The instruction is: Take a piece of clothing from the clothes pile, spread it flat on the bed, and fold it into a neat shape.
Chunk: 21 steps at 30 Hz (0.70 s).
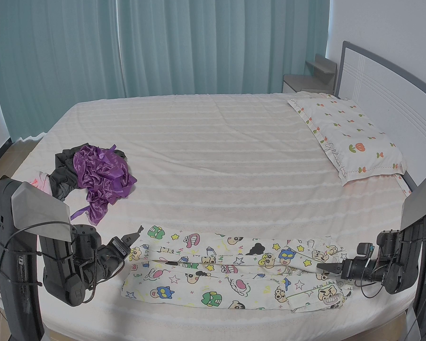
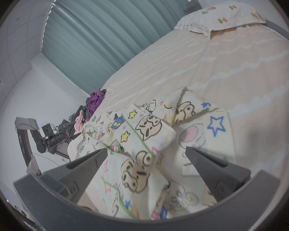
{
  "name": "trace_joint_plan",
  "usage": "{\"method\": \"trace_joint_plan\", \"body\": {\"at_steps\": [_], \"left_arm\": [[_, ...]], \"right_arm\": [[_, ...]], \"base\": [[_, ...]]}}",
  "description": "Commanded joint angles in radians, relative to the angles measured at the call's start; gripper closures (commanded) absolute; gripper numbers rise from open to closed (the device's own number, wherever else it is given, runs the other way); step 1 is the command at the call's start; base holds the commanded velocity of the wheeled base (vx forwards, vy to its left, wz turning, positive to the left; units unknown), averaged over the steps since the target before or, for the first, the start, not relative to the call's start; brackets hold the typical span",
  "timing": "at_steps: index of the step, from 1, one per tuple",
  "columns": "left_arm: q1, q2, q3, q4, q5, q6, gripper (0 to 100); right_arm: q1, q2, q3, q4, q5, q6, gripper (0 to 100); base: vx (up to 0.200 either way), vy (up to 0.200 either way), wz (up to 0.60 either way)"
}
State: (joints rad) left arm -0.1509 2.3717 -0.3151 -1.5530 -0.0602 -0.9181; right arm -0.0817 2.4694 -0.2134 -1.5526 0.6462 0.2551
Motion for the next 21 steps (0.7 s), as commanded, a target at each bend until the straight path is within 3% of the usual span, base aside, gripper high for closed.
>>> {"method": "trace_joint_plan", "body": {"at_steps": [1, 4, 5, 21], "left_arm": [[0.007, 0.008, -0.007, -0.012, -0.003, -0.002, 0], [0.007, 0.009, -0.007, -0.012, -0.003, -0.002, 0], [0.007, 0.009, -0.007, -0.012, -0.003, -0.002, 0], [0.005, 0.009, -0.002, -0.012, 0.000, -0.001, 0]], "right_arm": [[0.025, 0.026, -0.027, -0.018, -0.003, 0.009, 0], [0.025, 0.025, -0.027, -0.018, -0.007, 0.009, 0], [0.025, 0.022, -0.026, -0.018, -0.008, 0.009, 100], [-0.021, -0.047, 0.040, -0.018, -0.005, 0.010, 100]], "base": [[0.000, 0.000, 0.00], [0.000, 0.000, 0.00], [0.000, 0.000, 0.00], [0.000, 0.000, 0.00]]}}
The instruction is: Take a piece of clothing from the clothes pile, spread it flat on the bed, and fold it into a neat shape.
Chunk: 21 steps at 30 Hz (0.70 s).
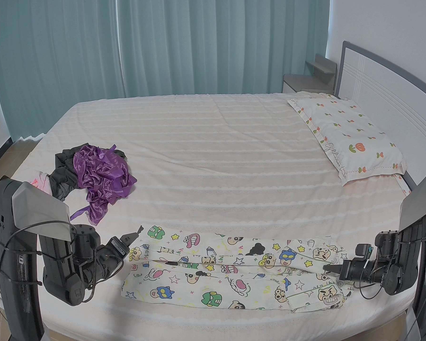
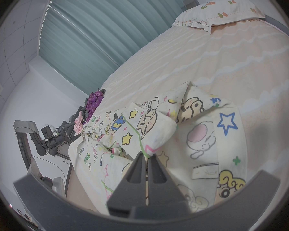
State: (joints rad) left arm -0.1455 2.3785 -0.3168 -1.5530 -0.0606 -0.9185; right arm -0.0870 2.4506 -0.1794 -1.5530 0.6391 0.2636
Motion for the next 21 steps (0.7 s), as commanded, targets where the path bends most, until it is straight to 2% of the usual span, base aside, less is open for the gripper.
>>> {"method": "trace_joint_plan", "body": {"at_steps": [1, 10, 21], "left_arm": [[0.000, 0.002, -0.001, -0.012, 0.001, 0.000, 0], [-0.002, 0.004, -0.001, -0.012, 0.001, 0.004, 0], [-0.002, 0.004, 0.001, -0.012, 0.001, 0.004, 0]], "right_arm": [[-0.020, -0.033, 0.008, -0.018, 0.002, 0.002, 100], [-0.056, -0.111, 0.052, -0.018, 0.007, 0.000, 100], [-0.069, -0.067, 0.067, -0.018, 0.004, -0.012, 100]], "base": [[0.000, 0.000, 0.00], [0.000, 0.000, 0.00], [0.000, 0.000, 0.00]]}}
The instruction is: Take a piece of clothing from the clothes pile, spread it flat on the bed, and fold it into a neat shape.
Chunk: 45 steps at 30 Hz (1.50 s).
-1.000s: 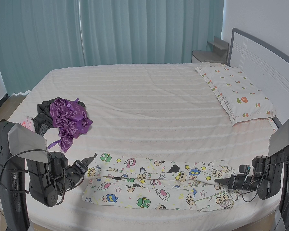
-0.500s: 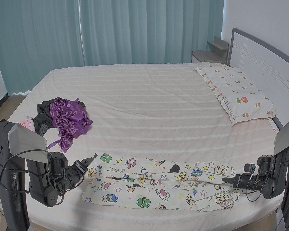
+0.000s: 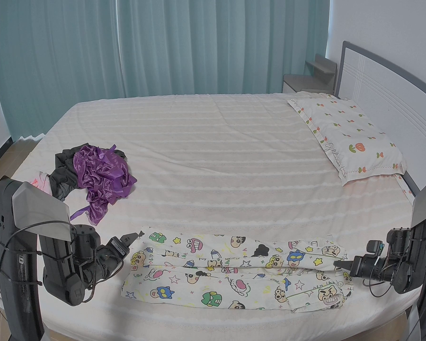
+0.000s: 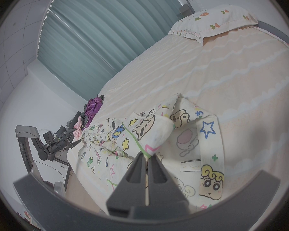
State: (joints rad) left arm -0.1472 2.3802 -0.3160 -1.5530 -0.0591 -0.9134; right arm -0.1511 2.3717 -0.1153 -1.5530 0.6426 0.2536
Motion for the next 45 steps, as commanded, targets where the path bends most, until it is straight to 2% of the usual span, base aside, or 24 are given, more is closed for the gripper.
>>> {"method": "trace_joint_plan", "body": {"at_steps": [1, 7, 8, 19, 23, 25, 26, 28, 29, 33, 34, 35, 36, 37, 38, 45], "left_arm": [[0.000, 0.002, 0.000, -0.012, -0.001, -0.001, 0], [0.000, 0.002, -0.002, -0.012, 0.001, -0.001, 0], [0.000, 0.002, -0.002, -0.012, 0.001, -0.001, 0], [-0.002, -0.010, -0.011, -0.012, -0.005, -0.001, 0], [-0.006, -0.130, -0.014, 0.011, -0.051, 0.019, 0], [-0.008, -0.170, -0.031, 0.060, -0.148, 0.071, 0], [-0.006, -0.174, -0.035, 0.077, -0.168, 0.087, 0], [-0.005, -0.184, -0.086, 0.194, -0.232, 0.162, 0], [-0.005, -0.184, -0.106, 0.225, -0.238, 0.177, 0], [0.014, -0.176, -0.259, 0.524, -0.246, 0.306, 0], [0.017, -0.176, -0.270, 0.548, -0.246, 0.320, 0], [0.032, -0.171, -0.311, 0.659, -0.266, 0.393, 0], [0.041, -0.171, -0.330, 0.703, -0.284, 0.430, 0], [0.041, -0.171, -0.330, 0.703, -0.284, 0.430, 0], [0.061, -0.173, -0.354, 0.763, -0.323, 0.495, 0], [0.081, -0.151, -0.376, 0.774, -0.327, 0.570, 0]], "right_arm": [[-0.005, 0.012, 0.005, -0.018, 0.000, -0.002, 100], [-0.008, 0.017, 0.008, -0.018, 0.000, -0.004, 100], [-0.010, 0.018, 0.008, -0.018, 0.000, -0.004, 0], [0.001, -0.062, 0.042, -0.018, -0.006, 0.001, 0], [0.004, -0.088, 0.083, -0.018, -0.020, 0.009, 0], [0.005, -0.088, 0.098, -0.018, -0.011, 0.016, 0], [0.004, -0.085, 0.102, -0.018, -0.009, 0.016, 0], [-0.001, -0.065, 0.115, -0.018, 0.011, 0.016, 0], [-0.002, -0.060, 0.115, -0.018, 0.019, 0.015, 0], [-0.004, -0.057, 0.115, -0.018, 0.045, 0.009, 0], [-0.004, -0.058, 0.115, -0.018, 0.045, 0.009, 0], [-0.004, -0.058, 0.115, -0.018, 0.043, 0.010, 0], [-0.005, -0.058, 0.115, -0.018, 0.043, 0.009, 0], [-0.005, -0.058, 0.115, -0.018, 0.043, 0.009, 0], [-0.005, -0.058, 0.115, -0.018, 0.045, 0.009, 0], [-0.007, -0.058, 0.115, -0.018, 0.045, 0.007, 0]], "base": [[0.000, 0.000, 0.00], [0.000, 0.000, 0.00], [0.000, 0.000, 0.00], [0.000, 0.000, 0.00], [0.000, 0.000, 0.00], [0.000, 0.000, 0.00], [0.000, 0.000, 0.00], [0.000, 0.000, 0.00], [0.000, 0.000, 0.00], [0.000, 0.000, 0.00], [0.000, 0.000, 0.00], [0.000, 0.000, 0.00], [0.000, 0.000, 0.00], [0.000, 0.000, 0.00], [0.000, 0.000, 0.00], [0.000, 0.000, 0.00]]}}
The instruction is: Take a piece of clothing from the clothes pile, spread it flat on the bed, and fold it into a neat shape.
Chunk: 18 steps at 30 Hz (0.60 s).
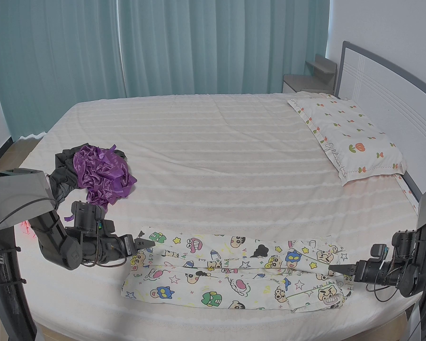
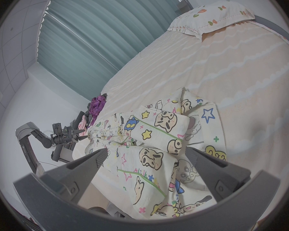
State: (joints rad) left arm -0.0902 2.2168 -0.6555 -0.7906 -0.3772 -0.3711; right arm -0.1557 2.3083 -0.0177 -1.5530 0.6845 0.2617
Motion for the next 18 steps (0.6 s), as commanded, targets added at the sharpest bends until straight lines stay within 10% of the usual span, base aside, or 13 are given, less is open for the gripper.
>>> {"method": "trace_joint_plan", "body": {"at_steps": [1, 18], "left_arm": [[0.024, 0.018, -0.036, 0.011, -0.011, 0.034, 0], [0.014, 0.058, -0.041, -0.001, -0.066, 0.047, 0]], "right_arm": [[-0.002, 0.005, 0.018, -0.018, 0.003, -0.001, 0], [-0.004, 0.011, 0.018, -0.018, 0.003, -0.004, 0]], "base": [[0.000, 0.000, 0.00], [0.000, 0.000, 0.00]]}}
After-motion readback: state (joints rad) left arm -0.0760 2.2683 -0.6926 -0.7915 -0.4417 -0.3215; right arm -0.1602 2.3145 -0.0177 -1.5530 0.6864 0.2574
